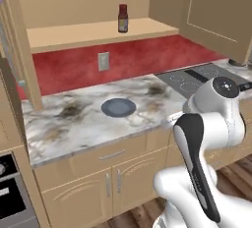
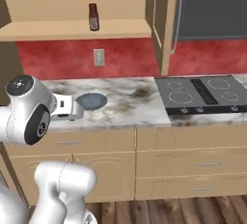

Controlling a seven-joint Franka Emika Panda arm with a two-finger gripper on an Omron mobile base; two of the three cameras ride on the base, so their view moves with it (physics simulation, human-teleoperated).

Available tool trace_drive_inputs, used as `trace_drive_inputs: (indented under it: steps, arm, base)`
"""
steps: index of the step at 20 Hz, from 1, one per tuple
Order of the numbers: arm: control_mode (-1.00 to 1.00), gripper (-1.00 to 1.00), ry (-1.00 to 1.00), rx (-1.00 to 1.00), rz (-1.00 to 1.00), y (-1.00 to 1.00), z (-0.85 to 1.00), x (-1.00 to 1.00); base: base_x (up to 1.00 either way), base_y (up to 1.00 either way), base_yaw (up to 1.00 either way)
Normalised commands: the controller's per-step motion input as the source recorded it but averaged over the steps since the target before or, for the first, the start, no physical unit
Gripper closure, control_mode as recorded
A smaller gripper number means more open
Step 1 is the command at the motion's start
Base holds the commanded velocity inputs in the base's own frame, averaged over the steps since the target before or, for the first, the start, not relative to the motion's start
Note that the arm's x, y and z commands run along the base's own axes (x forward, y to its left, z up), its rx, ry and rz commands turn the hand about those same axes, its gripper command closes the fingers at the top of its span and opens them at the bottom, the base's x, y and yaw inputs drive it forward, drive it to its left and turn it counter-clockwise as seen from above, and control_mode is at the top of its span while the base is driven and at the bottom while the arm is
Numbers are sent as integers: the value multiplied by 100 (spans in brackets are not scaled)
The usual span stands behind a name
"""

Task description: Move the hot dog bun to the plate on the dining table and place the condiment next to that plate. Then navigate to the fridge and take the sausage and place it on the plate as well.

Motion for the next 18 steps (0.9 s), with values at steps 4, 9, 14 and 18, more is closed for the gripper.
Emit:
trace_drive_inputs:
  steps: [4,9,14,18]
  arm:
    - [100,-100,0,0,0,0,0,0]
    - [100,-100,0,0,0,0,0,0]
    - [100,-100,0,0,0,0,0,0]
    - [100,-100,0,0,0,0,0,0]
  base:
    - [62,-45,30]
    - [68,-24,27]
    - [71,-6,23]
    - [52,-9,14]
